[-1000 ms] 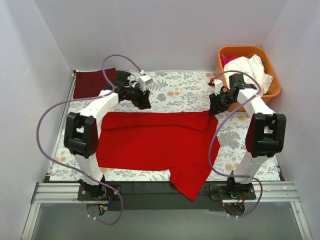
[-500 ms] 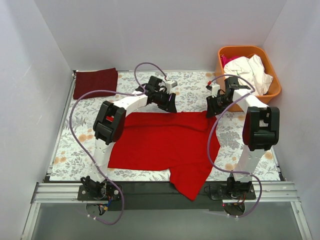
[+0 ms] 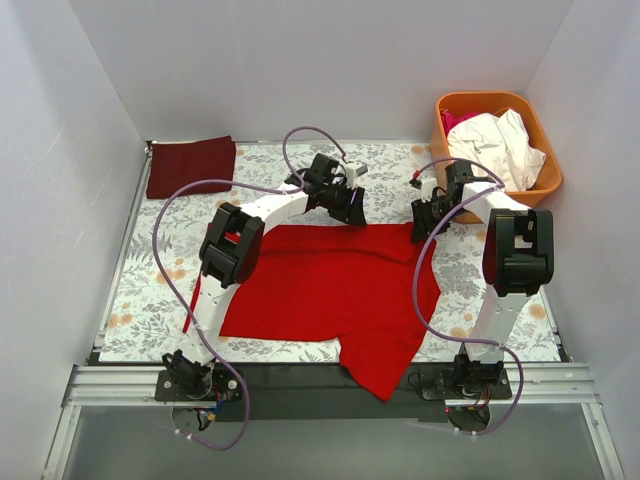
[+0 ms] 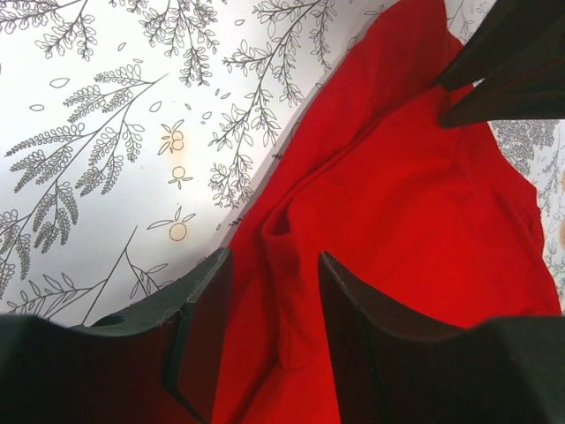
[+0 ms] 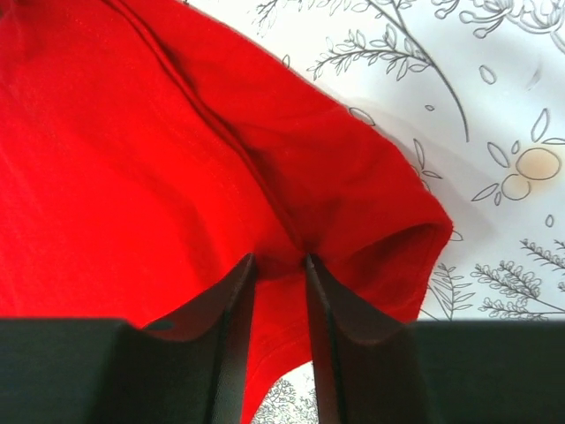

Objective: Fold and stack the t-shirts
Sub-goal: Fold the tshirt

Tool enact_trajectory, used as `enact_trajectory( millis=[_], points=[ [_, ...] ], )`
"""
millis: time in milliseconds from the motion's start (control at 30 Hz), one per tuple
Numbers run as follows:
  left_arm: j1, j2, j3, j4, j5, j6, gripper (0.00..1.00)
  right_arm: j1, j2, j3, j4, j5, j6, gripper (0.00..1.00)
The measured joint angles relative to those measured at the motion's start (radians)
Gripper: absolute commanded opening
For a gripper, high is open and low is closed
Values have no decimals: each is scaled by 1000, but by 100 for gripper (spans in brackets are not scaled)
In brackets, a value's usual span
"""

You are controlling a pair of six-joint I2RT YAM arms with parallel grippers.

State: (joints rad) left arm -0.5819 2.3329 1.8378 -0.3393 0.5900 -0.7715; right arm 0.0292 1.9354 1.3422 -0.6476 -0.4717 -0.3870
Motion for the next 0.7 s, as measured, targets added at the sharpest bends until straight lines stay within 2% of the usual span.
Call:
enact_trajectory(
  millis=[67,133,167,200,300,333,367,467,600,667,700],
  points=[
    [-3,11,8,-3,-5,-3,42,0,0,-5,1,-3,-1,31],
    [-8,19,18,-5,-10,-3,42,0,-1,-11,4,-4,-2,24],
    [-10,19,20,-6,-12,-3,41,0,-1,-13,4,-6,-3,20],
    [-12,19,24,-9,-14,-4,40,0,-1,-15,5,-10,-6,10],
    [-18,20,43,-11,-13,-8,33,0,-5,-19,4,-28,-13,1],
    [-18,20,49,-11,-10,-8,30,0,-9,-20,4,-33,-11,1],
    [-19,20,54,-11,-5,-8,23,0,-16,-26,8,-40,-13,1],
    [-22,20,56,-11,5,-4,11,0,-39,-38,7,-56,-21,1],
    [-23,20,56,-12,12,10,1,0,-75,-55,7,-67,-34,1],
    [-23,20,53,-12,13,16,2,0,-90,-62,8,-69,-36,1],
    [-23,20,53,-12,12,18,13,0,-95,-64,6,-71,-36,1]
  ],
)
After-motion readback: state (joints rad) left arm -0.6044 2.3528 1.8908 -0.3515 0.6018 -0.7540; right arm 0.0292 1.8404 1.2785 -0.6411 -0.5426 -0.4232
